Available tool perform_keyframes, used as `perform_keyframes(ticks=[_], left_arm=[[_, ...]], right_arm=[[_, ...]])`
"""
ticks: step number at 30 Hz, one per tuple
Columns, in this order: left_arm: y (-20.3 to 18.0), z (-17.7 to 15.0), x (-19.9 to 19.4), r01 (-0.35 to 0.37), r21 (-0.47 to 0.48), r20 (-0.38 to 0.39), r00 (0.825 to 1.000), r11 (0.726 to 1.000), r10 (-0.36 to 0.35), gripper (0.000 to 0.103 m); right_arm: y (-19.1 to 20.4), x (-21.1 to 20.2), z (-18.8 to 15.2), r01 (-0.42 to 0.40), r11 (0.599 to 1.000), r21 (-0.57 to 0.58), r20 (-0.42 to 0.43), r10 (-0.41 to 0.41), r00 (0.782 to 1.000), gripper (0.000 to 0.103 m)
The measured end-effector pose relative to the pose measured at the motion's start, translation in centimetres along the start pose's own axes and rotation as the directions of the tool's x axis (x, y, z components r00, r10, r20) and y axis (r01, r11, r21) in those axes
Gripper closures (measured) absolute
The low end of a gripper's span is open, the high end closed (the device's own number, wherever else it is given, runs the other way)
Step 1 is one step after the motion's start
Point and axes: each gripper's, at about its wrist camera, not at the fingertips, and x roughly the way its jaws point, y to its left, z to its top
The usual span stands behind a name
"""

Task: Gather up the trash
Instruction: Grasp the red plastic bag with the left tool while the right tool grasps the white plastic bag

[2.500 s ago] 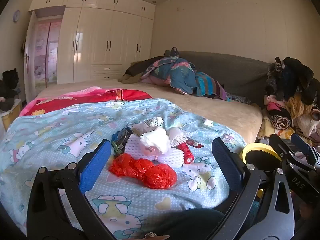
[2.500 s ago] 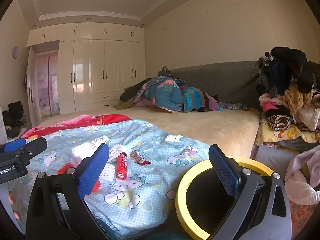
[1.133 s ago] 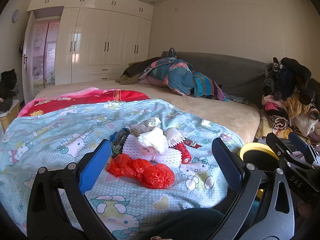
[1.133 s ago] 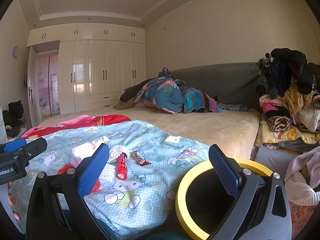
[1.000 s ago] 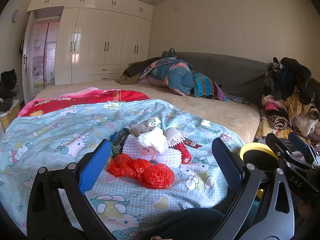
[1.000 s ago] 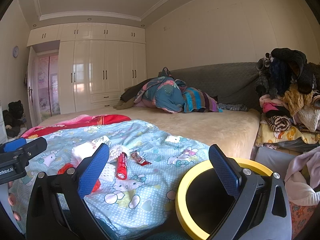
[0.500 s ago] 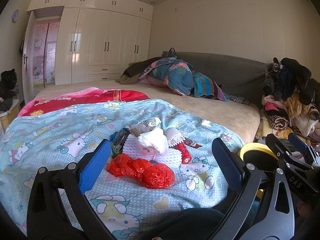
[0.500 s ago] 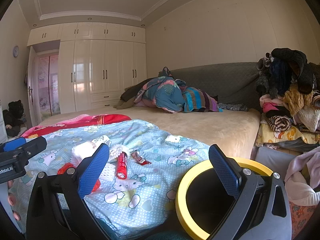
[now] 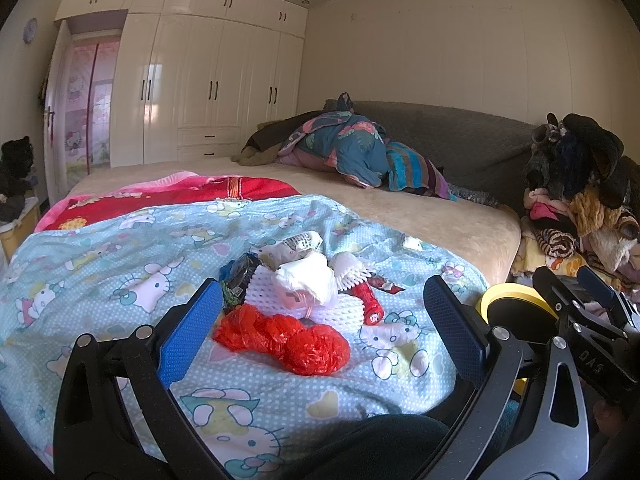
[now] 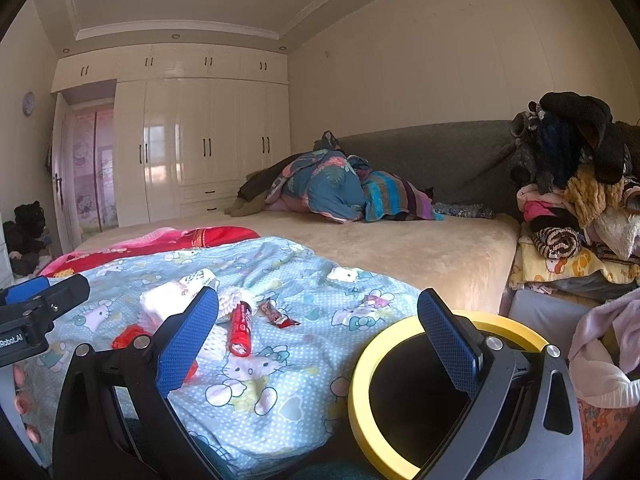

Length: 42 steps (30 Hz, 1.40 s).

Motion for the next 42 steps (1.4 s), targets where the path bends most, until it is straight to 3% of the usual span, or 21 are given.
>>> perform_keyframes(ticks=[7, 17, 32, 42], left_arm=[[2.6, 0.0, 0.6, 0.020, -0.074, -0.029, 0.999, 0.997, -0.022, 0.011], [6.3, 0.3, 1.7, -0.069, -0.131, -0.055, 0.997, 0.989, 0.063, 0.011], [12.0, 0.5, 2.4, -0.175, -0.193, -0.090, 0.983, 0.966, 0.160, 0.011], [14.8, -1.8, 5.5, -0.153, -0.231, -0.238, 0.966, 0.961, 0.097, 0.011]], right_arm=[[0.3, 0.4, 0.7, -0.071, 0.997, -0.004, -0.010, 0.071, 0.997, 0.006], [3.3, 2.5, 1.9, -0.194, 0.980, -0.037, -0.055, 0.192, 0.980, 0.006], [9.8, 6.6, 3.2, -0.367, 0.928, -0.066, -0.172, 0.352, 0.920, 0.006], [11.7, 11.7, 2.9, -0.410, 0.910, -0.062, -0.306, 0.373, 0.876, 0.006]])
